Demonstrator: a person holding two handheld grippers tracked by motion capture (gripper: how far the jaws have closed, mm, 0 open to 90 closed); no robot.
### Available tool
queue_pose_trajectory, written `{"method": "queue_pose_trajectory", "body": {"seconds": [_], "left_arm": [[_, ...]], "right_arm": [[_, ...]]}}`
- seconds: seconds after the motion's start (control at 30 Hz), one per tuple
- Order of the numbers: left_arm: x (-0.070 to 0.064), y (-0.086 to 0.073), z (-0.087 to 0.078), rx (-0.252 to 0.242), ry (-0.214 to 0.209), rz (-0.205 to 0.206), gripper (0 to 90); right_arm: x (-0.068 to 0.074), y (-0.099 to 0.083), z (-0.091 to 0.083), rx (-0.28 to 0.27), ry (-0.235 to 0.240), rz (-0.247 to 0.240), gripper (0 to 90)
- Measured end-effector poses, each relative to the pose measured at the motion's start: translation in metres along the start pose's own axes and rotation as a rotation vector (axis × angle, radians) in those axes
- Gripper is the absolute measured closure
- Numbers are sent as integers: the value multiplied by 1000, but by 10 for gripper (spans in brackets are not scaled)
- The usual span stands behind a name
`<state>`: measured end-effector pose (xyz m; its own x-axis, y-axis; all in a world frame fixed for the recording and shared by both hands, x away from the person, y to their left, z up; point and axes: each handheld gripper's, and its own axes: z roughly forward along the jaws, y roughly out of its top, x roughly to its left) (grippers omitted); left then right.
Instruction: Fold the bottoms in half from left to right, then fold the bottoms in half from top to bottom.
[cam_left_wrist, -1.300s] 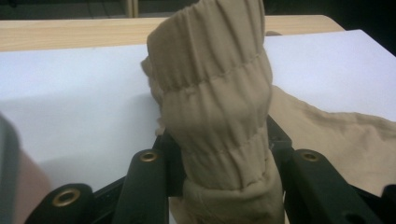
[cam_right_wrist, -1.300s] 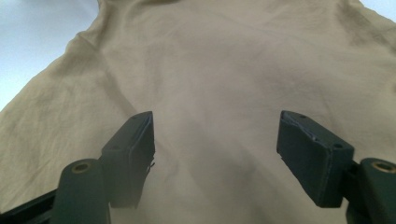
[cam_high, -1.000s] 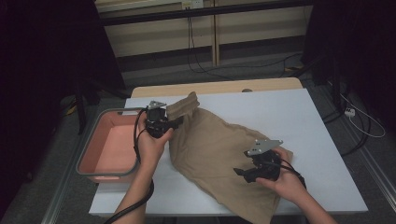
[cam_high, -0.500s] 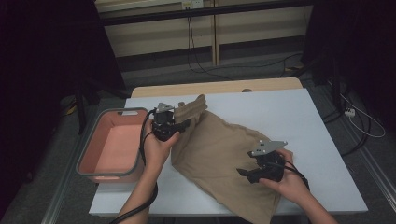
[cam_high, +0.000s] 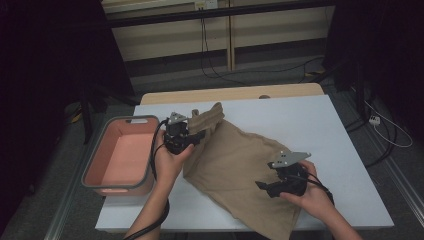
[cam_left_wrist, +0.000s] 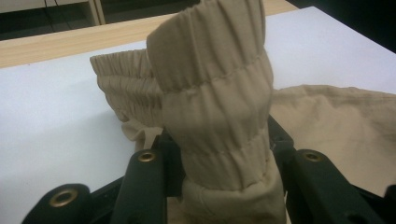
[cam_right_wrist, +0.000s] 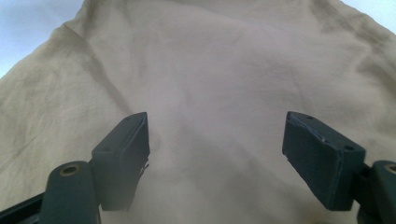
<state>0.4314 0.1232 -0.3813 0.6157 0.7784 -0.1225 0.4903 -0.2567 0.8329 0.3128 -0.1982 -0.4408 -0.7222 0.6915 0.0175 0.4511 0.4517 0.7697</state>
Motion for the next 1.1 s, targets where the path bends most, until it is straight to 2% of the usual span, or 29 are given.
{"method": "queue_pose_trajectory", "body": {"seconds": [0.5, 0.67, 0.8, 1.1], "left_arm": [[-6, -9, -3, -6, -25, 26, 595], [-12, -15, -2, 18, -51, 39, 551], [-16, -22, 1, 39, -89, 21, 487], [-23, -31, 5, 84, -144, 47, 410]], "right_arm": [[-3, -1, 2, 4, -1, 10, 234], [-4, -2, 2, 8, -6, 10, 234], [-5, -3, 2, 11, -8, 10, 234], [-7, -2, 2, 7, -9, 18, 234]]}}
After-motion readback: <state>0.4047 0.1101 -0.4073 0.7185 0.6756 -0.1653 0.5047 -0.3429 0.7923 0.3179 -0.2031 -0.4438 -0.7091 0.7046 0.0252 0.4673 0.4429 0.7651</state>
